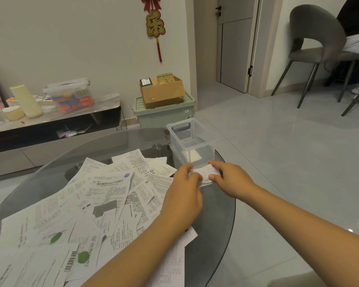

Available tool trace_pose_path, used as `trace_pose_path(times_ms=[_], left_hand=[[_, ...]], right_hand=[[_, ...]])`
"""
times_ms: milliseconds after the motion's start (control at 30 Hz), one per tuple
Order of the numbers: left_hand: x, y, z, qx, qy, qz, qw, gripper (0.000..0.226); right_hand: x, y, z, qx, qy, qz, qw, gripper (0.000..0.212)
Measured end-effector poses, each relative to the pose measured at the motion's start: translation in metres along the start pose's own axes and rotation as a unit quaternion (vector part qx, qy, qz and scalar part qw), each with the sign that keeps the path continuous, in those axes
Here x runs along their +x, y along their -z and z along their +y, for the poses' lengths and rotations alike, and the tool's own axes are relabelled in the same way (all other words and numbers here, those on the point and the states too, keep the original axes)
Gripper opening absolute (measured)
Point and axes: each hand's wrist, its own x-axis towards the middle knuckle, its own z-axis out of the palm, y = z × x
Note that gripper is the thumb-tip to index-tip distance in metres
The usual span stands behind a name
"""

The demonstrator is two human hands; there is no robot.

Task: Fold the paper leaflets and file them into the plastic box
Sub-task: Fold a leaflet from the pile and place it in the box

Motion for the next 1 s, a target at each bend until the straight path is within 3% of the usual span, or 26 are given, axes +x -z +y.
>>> trace_pose_path(times_ms=[100,167,233,300,367,567,800,1000], left_hand=[[0.000,-0.002,-0.006,0.075,-0.059,-0.039,0.995,0.027],[0.002,0.003,-0.002,0.092,-0.056,-0.068,0.992,0.034],[0.003,0.008,-0.004,0.075,-0.028,-0.092,0.993,0.038],[0.003,0.010,-0.004,0.063,-0.018,-0.101,0.993,0.041],[0.003,0.012,-0.003,0.054,-0.013,-0.113,0.992,0.042],[0.002,0.018,0.000,0.048,-0.014,-0.161,0.986,0.045],[0.003,0.032,0.001,0.011,0.012,-0.074,0.997,0.033],[0.004,0.040,0.003,-0.011,0.013,-0.016,1.000,0.028]], right_hand=[[0.000,-0.002,-0.002,-0.069,0.026,-0.014,0.997,0.052],[-0.004,-0.003,-0.003,-0.074,0.036,0.003,0.997,0.052],[-0.011,-0.003,-0.005,-0.070,0.058,0.066,0.994,0.046],[-0.015,-0.005,-0.005,-0.129,0.133,0.126,0.975,0.031],[-0.019,-0.006,-0.006,-0.179,0.177,0.116,0.961,0.028],[-0.023,-0.005,-0.013,-0.209,0.175,0.071,0.959,0.032],[-0.028,-0.003,-0.023,-0.189,0.205,0.132,0.951,0.022],[-0.032,0.000,-0.025,-0.100,0.207,0.172,0.958,0.020]])
